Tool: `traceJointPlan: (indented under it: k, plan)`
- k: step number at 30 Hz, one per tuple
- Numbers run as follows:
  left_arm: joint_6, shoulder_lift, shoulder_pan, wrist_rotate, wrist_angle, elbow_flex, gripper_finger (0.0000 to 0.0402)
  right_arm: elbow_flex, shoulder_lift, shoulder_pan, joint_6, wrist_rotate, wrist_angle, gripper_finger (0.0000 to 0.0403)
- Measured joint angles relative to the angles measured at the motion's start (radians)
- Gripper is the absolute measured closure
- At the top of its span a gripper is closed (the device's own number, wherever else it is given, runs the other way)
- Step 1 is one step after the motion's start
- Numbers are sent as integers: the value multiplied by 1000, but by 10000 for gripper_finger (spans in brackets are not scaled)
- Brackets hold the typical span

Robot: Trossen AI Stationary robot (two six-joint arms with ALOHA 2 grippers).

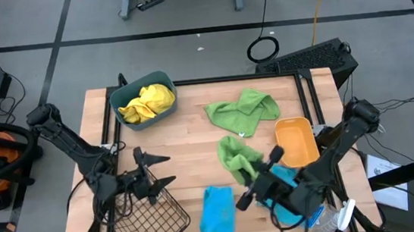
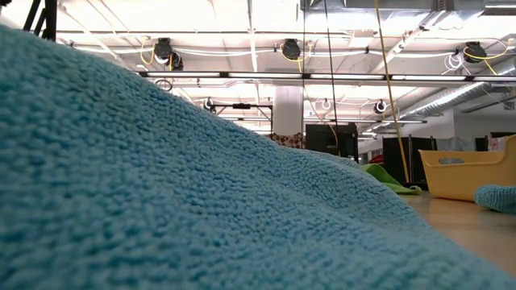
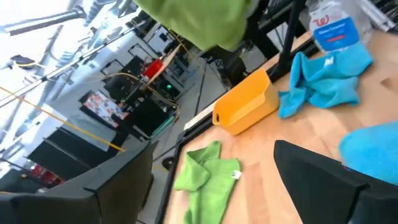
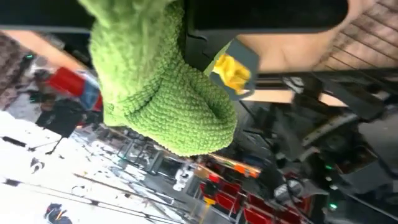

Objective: Sort microfiber towel by color & place in baskets
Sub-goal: Put lower left green towel into the orange bin

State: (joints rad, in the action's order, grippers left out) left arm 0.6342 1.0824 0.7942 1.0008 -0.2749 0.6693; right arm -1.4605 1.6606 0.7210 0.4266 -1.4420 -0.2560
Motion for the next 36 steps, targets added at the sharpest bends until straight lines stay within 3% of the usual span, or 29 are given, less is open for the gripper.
traceJointPlan:
  k: [4, 8, 13, 17, 19, 21, 36]
  plan:
    - [-97, 0, -11, -16, 7, 0, 61, 0, -65, 10, -98, 8, 162, 385]
    - [-134, 0, -16, -121, 8, 0, 61, 0, -123, 14, -367, 35, 512, 385]
    - [-158, 1, -15, -279, 5, 0, 61, 0, -201, -9, -980, 56, 1125, 385]
    - [-158, 1, -16, -305, 5, 0, 61, 4, -203, -51, -1519, 202, 1620, 385]
    - [-159, 1, -16, -306, 4, 0, 61, 27, -204, -70, -1718, 262, 1786, 385]
    - [-164, 1, -16, -306, 5, 0, 61, 70, -205, -91, -1824, 331, 1829, 385]
    - [-211, 1, -85, -370, 11, -1, 61, 445, -318, -198, -2069, 722, 1816, 385]
